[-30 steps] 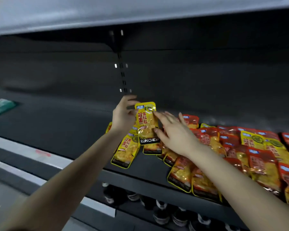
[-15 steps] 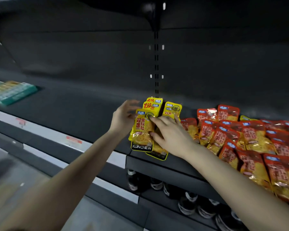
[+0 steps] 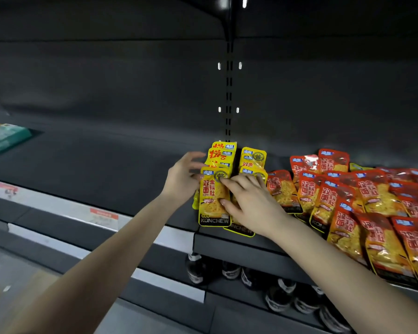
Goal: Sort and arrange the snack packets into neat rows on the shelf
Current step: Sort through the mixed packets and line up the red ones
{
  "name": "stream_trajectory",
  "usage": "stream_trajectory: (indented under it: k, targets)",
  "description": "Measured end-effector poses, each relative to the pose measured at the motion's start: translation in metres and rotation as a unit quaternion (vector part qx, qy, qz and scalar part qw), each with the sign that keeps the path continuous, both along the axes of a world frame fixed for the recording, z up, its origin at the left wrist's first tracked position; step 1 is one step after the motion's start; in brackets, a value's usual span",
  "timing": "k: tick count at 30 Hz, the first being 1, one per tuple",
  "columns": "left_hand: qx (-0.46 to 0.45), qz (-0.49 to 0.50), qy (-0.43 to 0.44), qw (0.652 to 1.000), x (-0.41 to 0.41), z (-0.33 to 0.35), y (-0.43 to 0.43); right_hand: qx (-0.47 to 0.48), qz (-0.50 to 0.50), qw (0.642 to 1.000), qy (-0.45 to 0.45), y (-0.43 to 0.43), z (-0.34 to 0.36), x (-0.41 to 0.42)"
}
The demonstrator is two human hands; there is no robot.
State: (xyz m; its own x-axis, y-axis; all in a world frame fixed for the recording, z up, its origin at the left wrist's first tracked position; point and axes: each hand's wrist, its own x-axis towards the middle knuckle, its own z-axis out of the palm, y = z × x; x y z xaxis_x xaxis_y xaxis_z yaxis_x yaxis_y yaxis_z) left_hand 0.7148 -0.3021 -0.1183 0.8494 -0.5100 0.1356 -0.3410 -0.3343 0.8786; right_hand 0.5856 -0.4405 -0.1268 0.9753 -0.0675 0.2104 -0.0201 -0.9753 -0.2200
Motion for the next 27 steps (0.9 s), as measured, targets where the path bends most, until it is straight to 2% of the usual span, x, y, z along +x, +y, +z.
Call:
stream_trajectory:
  k: [7, 18, 27]
  targets:
    - [0.021, -0.078, -0.026, 0.996, -0.003, 0.006, -0.024, 0.012, -0.073, 0.997, -0.037, -0.003, -0.008, -0.008]
    - [0.049, -0.164, -0.035, 0.985, -0.011, 0.009, -0.049, 0.006, -0.162, 0.986, -0.033, -0.009, -0.011, -0.027]
    - [0.071, -0.203, -0.066, 0.974, -0.017, 0.011, -0.058, 0.008, -0.194, 0.981, -0.01, -0.009, -0.01, -0.035]
